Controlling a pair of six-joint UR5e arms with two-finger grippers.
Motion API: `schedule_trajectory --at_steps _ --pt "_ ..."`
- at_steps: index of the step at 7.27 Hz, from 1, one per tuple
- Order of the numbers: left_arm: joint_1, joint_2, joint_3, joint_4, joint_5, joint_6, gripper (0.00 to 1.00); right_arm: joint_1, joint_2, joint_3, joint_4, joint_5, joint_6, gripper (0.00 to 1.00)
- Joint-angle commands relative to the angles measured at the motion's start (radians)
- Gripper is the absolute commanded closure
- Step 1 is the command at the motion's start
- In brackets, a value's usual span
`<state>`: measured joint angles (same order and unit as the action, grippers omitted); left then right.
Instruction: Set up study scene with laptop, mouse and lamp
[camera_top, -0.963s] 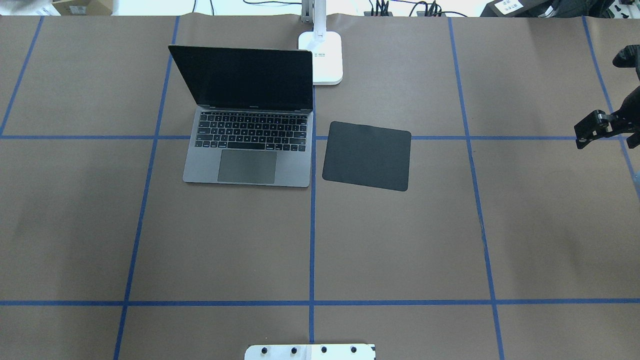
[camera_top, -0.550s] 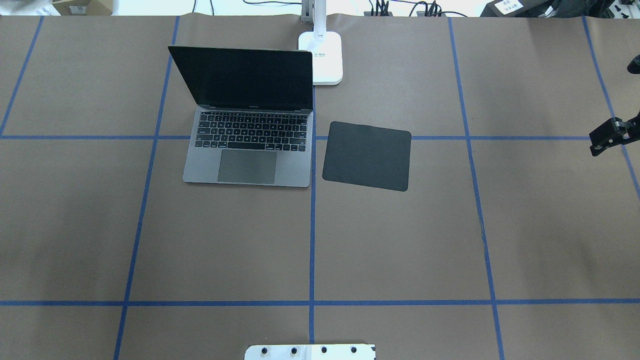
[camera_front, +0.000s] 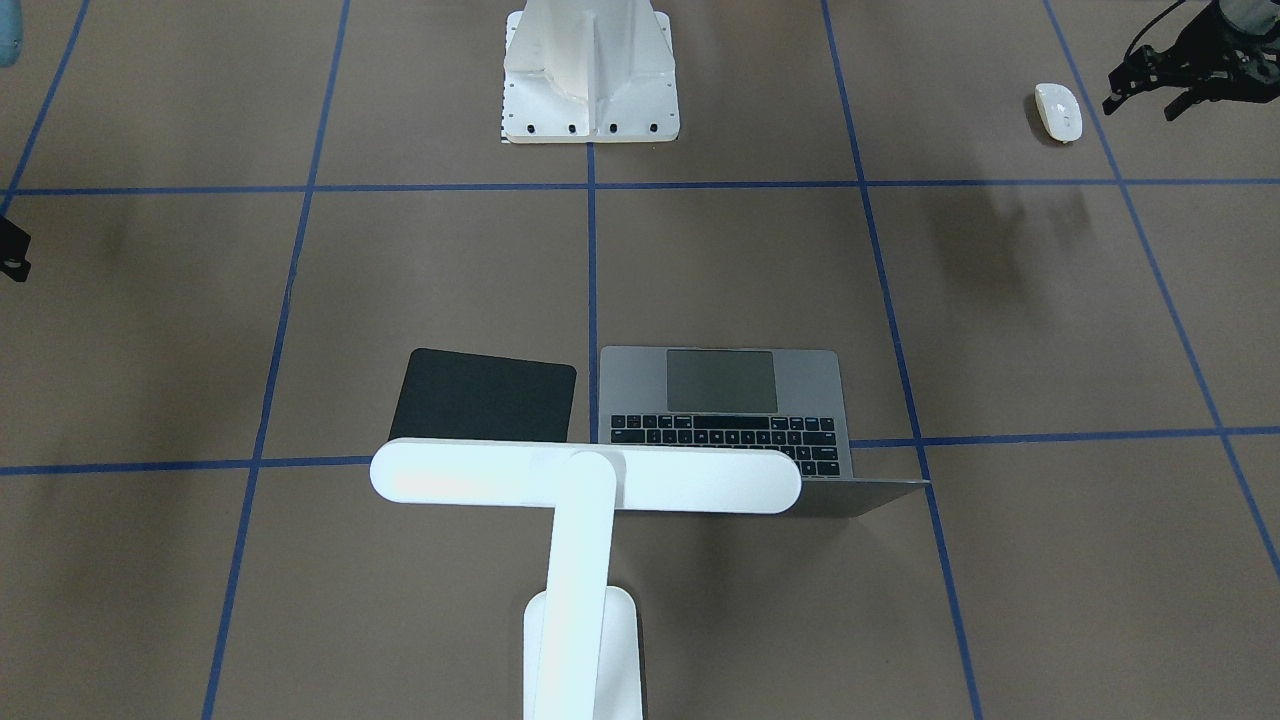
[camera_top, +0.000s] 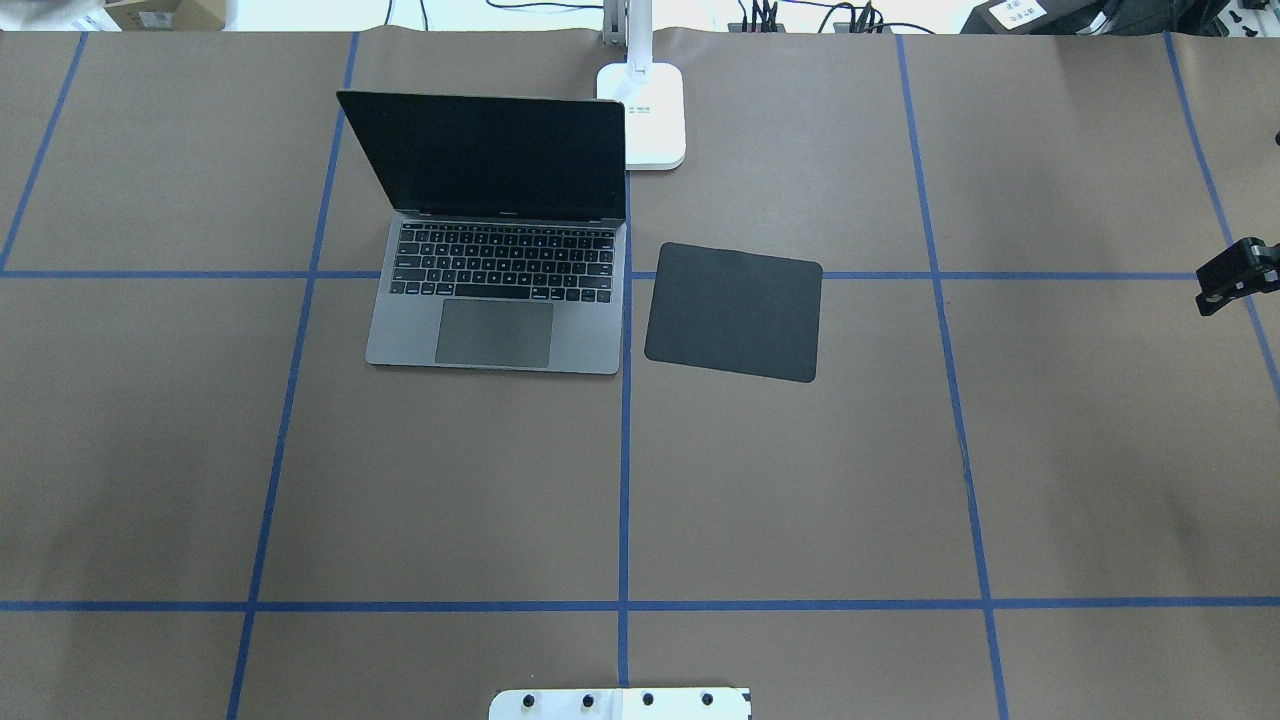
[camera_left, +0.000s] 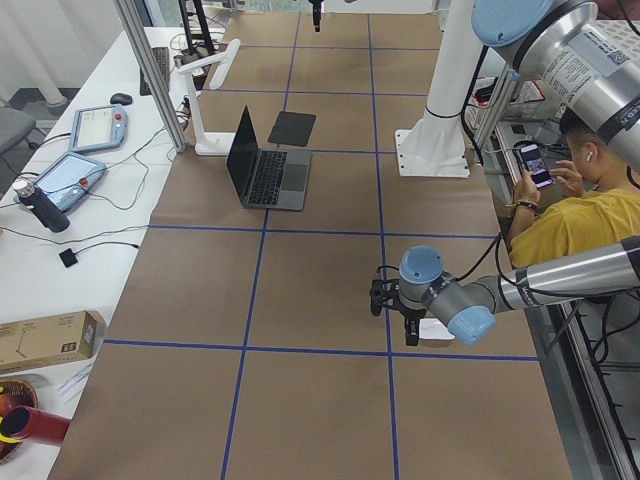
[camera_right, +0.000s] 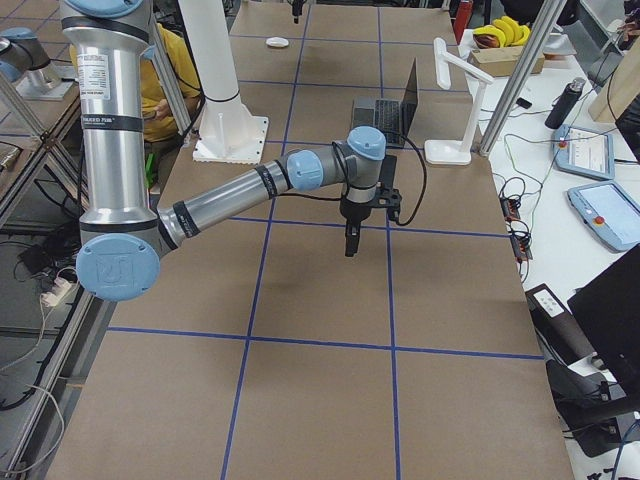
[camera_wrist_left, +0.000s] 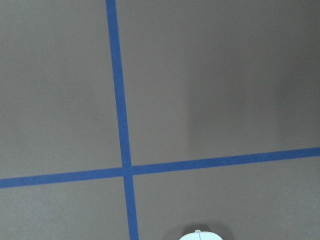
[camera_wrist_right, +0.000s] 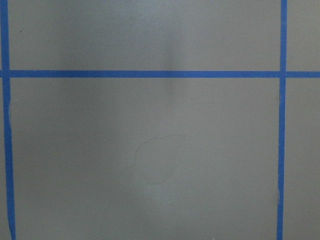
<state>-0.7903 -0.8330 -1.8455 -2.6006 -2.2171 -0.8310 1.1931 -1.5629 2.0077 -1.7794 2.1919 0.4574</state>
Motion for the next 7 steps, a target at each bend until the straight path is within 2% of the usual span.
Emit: schedule_trajectory --at_steps 1,5,7 --pt "0.116 0.005 0.003 -0.01 0.013 -0.063 0.0 0.0 0.0 0.0 0.0 0.0 0.0 0.0" --pt "0.287 -0.008 0.026 -0.012 0.013 -0.166 0.0 0.0 0.0 -0.001 0.0 0.0 0.0 0.0" --pt "0.324 -0.055 0.072 -0.01 0.013 -0.191 0.0 -0.001 0.0 -0.003 0.0 0.0 0.0 0.0"
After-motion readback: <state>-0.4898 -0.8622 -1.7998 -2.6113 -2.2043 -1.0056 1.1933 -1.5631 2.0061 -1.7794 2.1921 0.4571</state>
